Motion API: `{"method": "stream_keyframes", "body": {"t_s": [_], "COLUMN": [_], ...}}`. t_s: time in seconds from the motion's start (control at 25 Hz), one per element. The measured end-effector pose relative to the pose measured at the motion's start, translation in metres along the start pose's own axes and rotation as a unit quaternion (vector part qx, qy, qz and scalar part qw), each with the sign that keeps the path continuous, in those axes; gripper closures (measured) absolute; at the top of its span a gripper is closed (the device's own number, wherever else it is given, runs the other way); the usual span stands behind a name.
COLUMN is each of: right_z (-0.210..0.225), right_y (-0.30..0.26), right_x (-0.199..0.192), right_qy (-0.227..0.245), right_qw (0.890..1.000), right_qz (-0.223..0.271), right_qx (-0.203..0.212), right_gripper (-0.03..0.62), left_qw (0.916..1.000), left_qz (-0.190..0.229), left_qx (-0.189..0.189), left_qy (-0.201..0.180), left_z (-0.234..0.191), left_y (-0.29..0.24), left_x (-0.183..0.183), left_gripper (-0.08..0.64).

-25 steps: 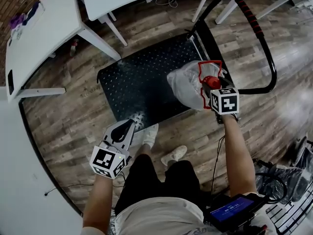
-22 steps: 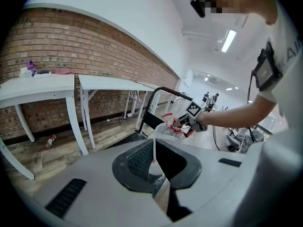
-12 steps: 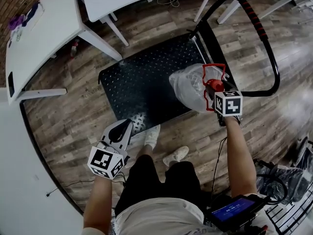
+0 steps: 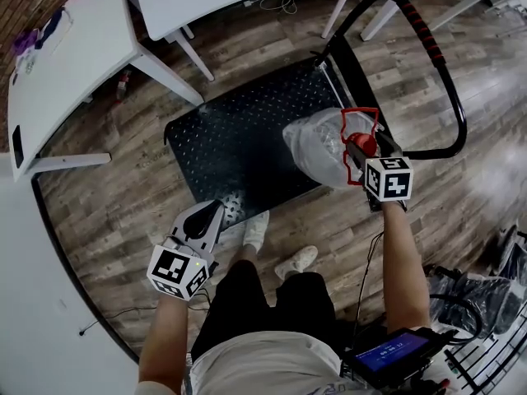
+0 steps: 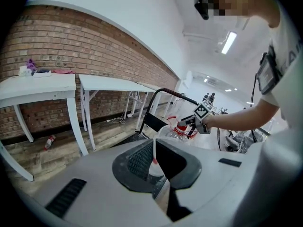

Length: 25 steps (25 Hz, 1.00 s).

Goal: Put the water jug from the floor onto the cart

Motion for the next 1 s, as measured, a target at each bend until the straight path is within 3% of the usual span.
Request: {"method": "stream_keyframes", "body": {"t_s": [0.12,0.28,0.48,0.6,0.84,1.0], "right_z": [-0.026,-0.072,-0.118,-0.134,-0.155,-0.155], "right_y": [0.037,0.111,0.207,0.257,0.335,0.380], "right_x": [0.022,0.042,0.053,0.053,0.038,0.012], "right_qy": [0.027,0.066,0.053,0.049,0.043,0.022], "right_qw": [0.997,0.982,0.963,0.952,0.934,0.910], "right_qz": [0.071,0.176,0.264,0.302,0.346,0.388], "right_qx": [0.015,0.021,0.018,-0.019,-0.080,-0.148], "right_gripper": [0.278,0.278,0.278,0.285,0.409,0.569], "left_qw": [0.9998,0.9979,0.9929,0.9858,0.9725,0.9579], "left_qz": [0.003,0.012,0.037,0.060,0.079,0.085], "left_qx": [-0.019,-0.058,-0.098,-0.135,-0.201,-0.246], "left_qy": [0.000,-0.025,-0.056,-0.080,-0.088,-0.121], "left_z": [-0.007,-0.012,-0.011,-0.006,0.033,0.072], "left_y": [0.002,-0.006,-0.010,-0.019,-0.011,-0.007], "left_x": [0.001,0.015,0.058,0.088,0.118,0.130], "left_gripper": [0.545,0.545,0.545,0.545,0.545,0.545]}}
Point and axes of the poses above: the fingertips, and each gripper's own axes: y backward along the fingers, z to its right, x out of its top, the point moved 9 cm from there along y, backward along the fingers, and after that the axes turned 8 degrees about -y, right-handed, at the moved point
